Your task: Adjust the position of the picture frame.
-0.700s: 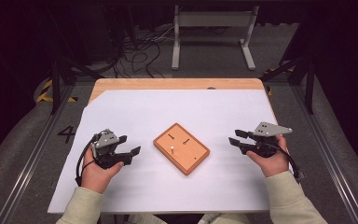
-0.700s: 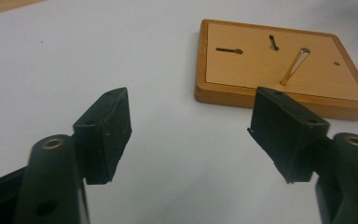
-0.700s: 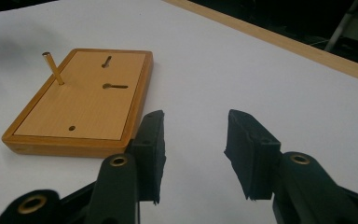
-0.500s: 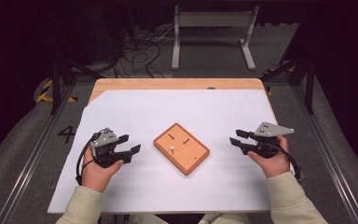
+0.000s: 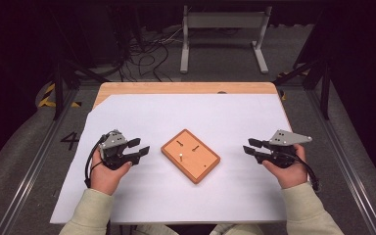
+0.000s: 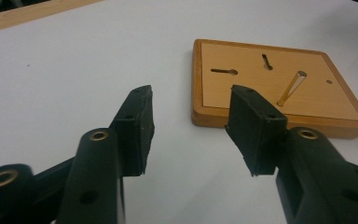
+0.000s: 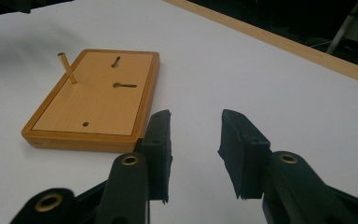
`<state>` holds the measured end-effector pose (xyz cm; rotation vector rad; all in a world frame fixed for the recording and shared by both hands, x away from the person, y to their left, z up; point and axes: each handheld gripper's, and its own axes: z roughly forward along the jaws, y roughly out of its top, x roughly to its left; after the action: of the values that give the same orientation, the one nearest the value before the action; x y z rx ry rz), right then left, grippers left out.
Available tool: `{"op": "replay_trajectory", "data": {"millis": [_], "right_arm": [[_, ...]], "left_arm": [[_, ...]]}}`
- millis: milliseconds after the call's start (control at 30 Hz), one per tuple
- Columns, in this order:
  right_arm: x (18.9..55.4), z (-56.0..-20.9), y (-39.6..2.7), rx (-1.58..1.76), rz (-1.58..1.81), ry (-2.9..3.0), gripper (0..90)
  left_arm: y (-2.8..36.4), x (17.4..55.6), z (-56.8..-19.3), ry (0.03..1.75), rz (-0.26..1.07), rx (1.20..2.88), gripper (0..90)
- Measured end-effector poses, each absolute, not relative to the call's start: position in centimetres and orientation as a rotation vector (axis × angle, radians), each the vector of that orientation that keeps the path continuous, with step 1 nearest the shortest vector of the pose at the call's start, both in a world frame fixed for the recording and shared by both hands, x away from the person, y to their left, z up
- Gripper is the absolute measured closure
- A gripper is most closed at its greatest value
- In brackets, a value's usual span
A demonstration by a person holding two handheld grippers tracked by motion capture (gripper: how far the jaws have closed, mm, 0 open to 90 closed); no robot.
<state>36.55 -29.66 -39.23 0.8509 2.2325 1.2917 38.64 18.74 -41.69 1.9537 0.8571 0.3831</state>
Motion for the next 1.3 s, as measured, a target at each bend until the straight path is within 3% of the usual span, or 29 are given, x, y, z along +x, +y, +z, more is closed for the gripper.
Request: {"op": "replay_trajectory", "data": {"millis": [100, 233, 267, 600, 1300], "right_arm": [[36.3, -39.2, -29.8, 0.847, 1.283, 2.237, 67.4], [36.1, -39.2, -30.0, 0.823, 1.242, 2.249, 76.8], [35.8, -39.3, -30.1, 0.816, 1.205, 2.264, 81.9], [35.0, -39.1, -30.7, 0.799, 1.21, 2.274, 86.3], [33.1, -39.0, -32.1, 0.807, 1.228, 2.268, 86.7]], "left_arm": [[18.4, 39.3, -41.8, 0.845, 0.383, 1.931, 55.3], [17.7, 40.1, -41.9, 0.848, 0.373, 1.922, 61.2], [17.4, 40.3, -42.1, 0.85, 0.364, 1.923, 67.8], [15.9, 42.2, -43.2, 0.847, 0.328, 1.992, 88.6], [13.9, 44.9, -45.6, 0.871, 0.226, 2.128, 89.8]]}}
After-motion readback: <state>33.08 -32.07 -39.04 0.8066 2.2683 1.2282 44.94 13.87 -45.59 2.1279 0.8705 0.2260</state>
